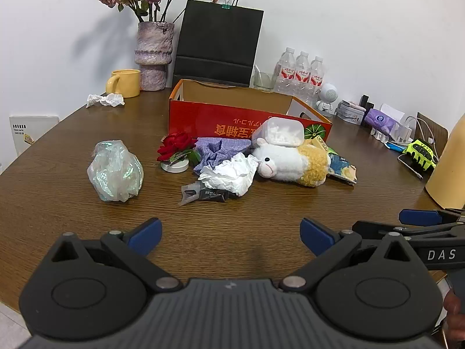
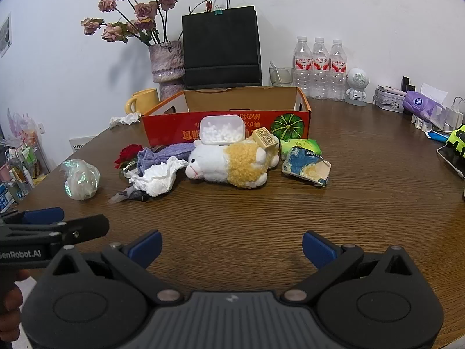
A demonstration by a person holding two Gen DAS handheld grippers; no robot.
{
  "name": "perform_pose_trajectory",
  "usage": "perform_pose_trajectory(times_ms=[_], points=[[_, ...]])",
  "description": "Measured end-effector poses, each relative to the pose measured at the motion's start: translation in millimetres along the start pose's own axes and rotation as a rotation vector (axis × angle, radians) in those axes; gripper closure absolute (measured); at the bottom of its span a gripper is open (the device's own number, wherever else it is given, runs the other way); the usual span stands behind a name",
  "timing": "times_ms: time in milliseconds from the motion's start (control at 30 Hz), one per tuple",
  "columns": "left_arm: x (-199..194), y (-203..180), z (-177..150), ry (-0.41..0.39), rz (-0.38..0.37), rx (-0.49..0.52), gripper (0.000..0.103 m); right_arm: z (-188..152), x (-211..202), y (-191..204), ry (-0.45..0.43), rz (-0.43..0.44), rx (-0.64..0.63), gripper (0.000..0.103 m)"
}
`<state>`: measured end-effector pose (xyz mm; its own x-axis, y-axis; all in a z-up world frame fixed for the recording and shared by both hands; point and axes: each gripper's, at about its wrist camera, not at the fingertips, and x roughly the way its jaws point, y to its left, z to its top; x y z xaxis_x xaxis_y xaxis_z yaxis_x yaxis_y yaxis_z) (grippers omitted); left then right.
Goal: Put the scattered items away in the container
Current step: 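Grasp the iridescent plastic bag with the left tool while the right grasps the blue card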
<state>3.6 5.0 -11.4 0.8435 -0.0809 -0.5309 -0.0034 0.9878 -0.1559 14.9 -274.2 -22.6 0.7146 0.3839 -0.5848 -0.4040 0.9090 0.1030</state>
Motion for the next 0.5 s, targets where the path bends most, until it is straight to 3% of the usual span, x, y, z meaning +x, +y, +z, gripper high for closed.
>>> perform_pose_trajectory(times_ms=[267, 500], points=[[0.2, 2.9, 0.7, -0.010, 0.002, -0.007, 0.000, -0.9, 3.7, -1.0, 0.010, -0.007, -0.001, 0.000], [-0.1, 20.0, 11.4, -0.058, 0.052, -0.024, 0.000, 8.3, 20.6, -13.2, 0.010, -0.049, -0.008, 0.000]])
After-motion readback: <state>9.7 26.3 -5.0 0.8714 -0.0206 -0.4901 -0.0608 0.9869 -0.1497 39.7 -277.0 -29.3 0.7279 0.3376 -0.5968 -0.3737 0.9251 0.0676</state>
